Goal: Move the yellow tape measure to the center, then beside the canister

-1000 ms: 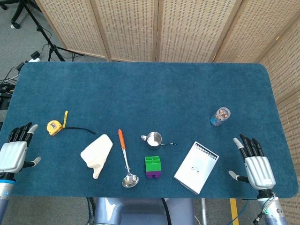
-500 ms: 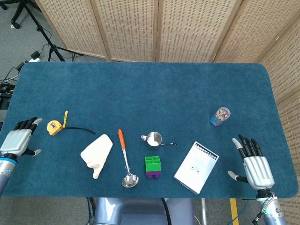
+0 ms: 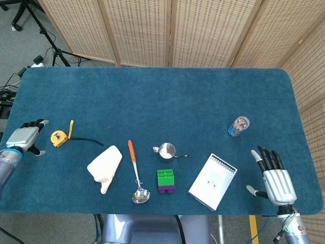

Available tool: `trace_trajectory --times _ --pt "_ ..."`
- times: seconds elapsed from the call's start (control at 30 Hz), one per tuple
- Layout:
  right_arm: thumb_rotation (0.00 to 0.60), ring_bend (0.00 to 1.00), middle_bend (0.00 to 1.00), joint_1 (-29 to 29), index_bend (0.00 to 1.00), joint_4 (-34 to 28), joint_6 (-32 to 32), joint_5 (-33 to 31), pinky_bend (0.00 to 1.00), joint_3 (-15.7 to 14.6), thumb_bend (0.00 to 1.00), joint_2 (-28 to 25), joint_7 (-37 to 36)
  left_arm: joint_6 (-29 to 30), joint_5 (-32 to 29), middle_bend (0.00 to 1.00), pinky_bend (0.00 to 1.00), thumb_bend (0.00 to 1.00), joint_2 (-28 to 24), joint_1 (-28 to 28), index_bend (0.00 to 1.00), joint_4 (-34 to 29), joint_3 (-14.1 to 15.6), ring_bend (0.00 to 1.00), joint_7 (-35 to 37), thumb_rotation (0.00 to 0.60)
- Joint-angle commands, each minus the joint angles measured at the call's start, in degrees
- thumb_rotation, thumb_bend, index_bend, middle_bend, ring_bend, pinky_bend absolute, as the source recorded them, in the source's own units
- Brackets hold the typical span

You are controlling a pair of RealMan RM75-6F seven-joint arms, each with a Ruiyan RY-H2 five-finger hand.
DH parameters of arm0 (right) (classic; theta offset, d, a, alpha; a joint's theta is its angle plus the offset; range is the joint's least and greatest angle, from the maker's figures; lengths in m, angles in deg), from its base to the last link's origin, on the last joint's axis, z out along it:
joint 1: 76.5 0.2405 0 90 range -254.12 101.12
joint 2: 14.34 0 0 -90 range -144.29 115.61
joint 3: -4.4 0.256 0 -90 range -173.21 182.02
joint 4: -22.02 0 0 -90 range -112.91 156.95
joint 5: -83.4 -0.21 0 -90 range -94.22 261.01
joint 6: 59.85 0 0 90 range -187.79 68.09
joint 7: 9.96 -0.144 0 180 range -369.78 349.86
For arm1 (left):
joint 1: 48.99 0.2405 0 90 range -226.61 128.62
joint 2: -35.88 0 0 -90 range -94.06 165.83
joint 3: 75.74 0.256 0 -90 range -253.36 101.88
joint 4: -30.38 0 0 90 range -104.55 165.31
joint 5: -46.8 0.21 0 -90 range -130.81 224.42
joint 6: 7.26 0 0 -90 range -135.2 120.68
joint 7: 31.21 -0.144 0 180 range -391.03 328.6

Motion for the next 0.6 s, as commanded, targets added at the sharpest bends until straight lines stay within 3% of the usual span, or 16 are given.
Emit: trace_trajectory --times 0.03,0.6 --pt "0.6 0.0 0.0 -0.09 0.0 0.02 -0.21 -0.02 0.0 0.07 0.03 -0.1 -0.25 -1.2 -2.52 0.0 0.03 0.21 2.31 -2.22 0.03 2.98 1.7 0.0 -1.94 0.6" --pt "0.6 0.0 0.0 -0.19 0.0 -0.06 -0.56 0.13 0.0 0.21 0.03 -0.53 -1.11 0.33 -11.36 0.0 0.03 0.21 9.47 -6.62 0.07 9.27 6.49 0.0 -6.41 0.6"
